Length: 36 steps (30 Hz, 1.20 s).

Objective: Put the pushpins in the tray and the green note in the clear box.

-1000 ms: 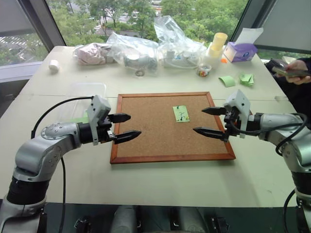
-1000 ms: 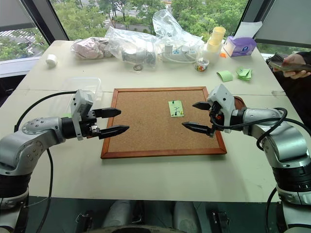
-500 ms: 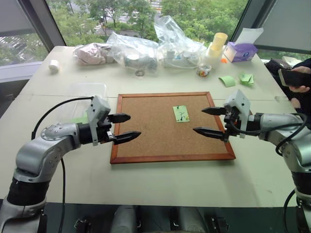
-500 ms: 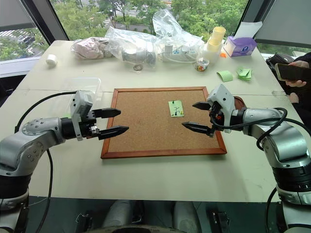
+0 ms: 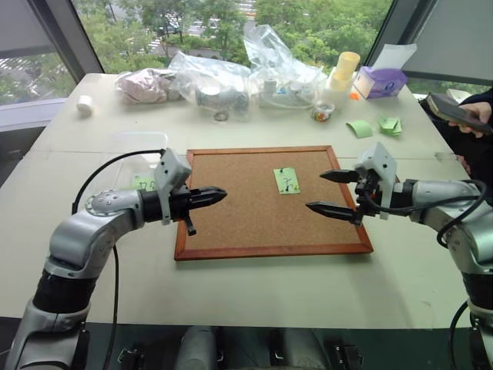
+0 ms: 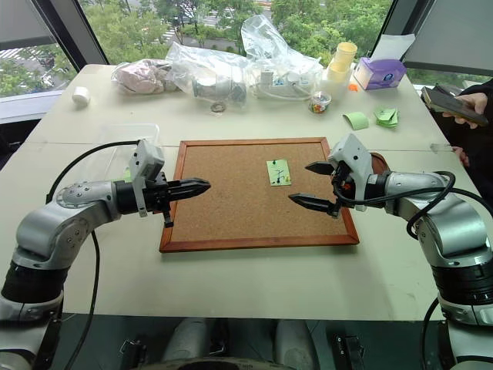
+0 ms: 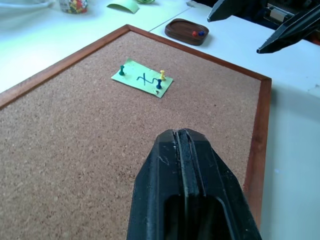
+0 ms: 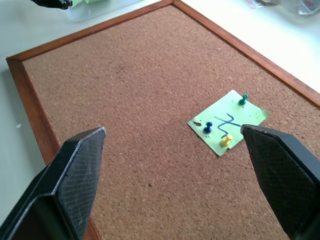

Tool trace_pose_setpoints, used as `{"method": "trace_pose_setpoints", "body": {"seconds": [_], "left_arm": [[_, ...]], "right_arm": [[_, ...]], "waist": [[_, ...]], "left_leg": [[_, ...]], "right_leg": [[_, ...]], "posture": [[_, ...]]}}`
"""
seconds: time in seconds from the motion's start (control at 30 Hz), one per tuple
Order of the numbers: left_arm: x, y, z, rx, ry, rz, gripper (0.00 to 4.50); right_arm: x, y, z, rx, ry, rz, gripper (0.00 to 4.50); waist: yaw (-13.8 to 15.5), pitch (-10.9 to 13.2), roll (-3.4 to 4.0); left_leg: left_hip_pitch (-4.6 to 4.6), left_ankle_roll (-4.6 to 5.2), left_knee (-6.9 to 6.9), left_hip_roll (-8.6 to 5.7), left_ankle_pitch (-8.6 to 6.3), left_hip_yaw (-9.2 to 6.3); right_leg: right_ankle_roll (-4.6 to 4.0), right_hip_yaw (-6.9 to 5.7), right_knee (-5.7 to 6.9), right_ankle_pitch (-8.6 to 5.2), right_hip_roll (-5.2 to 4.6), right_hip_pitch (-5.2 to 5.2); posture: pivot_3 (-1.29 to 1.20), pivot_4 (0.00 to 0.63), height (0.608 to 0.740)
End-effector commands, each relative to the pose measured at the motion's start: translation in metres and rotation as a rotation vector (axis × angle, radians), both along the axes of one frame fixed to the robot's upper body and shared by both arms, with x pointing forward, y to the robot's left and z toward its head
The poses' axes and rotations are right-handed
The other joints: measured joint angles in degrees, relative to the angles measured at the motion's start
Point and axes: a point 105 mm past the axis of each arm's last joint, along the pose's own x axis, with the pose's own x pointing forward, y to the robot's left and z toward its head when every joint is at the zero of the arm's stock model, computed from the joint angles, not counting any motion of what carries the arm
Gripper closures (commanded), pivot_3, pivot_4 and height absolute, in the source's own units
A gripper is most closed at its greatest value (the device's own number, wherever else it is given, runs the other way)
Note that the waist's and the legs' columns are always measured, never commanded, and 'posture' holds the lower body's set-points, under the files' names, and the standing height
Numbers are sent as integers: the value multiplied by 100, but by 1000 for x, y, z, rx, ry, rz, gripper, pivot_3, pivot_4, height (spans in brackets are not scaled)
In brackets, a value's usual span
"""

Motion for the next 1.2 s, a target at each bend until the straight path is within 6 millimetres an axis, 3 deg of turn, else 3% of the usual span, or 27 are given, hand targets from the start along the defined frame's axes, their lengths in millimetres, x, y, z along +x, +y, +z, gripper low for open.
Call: {"method": "trace_pose_setpoints", "body": {"seconds": [0.03, 0.2, 0.37, 0.6, 0.9, 1.0, 1.07, 1.2], "left_arm": [[14, -12, -12, 83, -52, 13, 4463], [42, -27, -41, 119, -48, 71, 4463], [52, -37, -66, 111, 11, 73, 4463], [47, -31, -91, 128, 65, 79, 4463], [39, -29, -96, 126, 79, 87, 4463], [37, -28, -95, 126, 79, 92, 4500], [36, -27, -96, 127, 80, 97, 4500], [35, -25, -96, 127, 79, 108, 4500]], "right_arm": [[0, 2, 10, 4, -56, 1, 0], [19, -2, 4, 16, -77, -98, 0], [42, 4, -6, 34, -61, -183, 0], [84, 32, -14, 10, -67, -257, 0], [121, 50, -34, -33, -37, -304, 0], [127, 53, -39, -34, -31, -308, 837], [129, 57, -41, -33, -24, -300, 1727], [131, 60, -43, -36, -21, -294, 1727]], "waist": [[11, 0, 1], [15, 0, -1], [-14, -1, 0], [-22, -7, 7], [-67, -9, 9], [-69, -9, 10], [-70, -9, 10], [-74, -10, 11]], "left_leg": [[1, 0, 0, 0, 0, 0], [0, 1, 1, -4, 0, 7], [0, 0, 4, -2, 0, 12], [9, -1, 10, 0, 1, 13], [10, -2, 4, 3, 2, 18], [14, -2, 2, 5, 2, 20], [13, -2, 1, 6, 2, 21], [13, -2, 0, 7, 2, 20]], "right_leg": [[0, 0, 0, 0, 0, 2], [0, -1, -1, 0, 2, 3], [0, -1, 2, 0, 5, 1], [0, 1, 13, 0, 3, 6], [0, 1, 14, 0, 4, 4], [0, 1, 15, 0, 5, 4], [0, 1, 15, 0, 5, 4], [0, 1, 15, 0, 5, 4]], "posture": [[0, 150, 740], [0, 150, 740], [0, 150, 740], [0, 150, 740], [0, 150, 740], [0, 150, 740], [0, 150, 740], [0, 150, 740]]}}
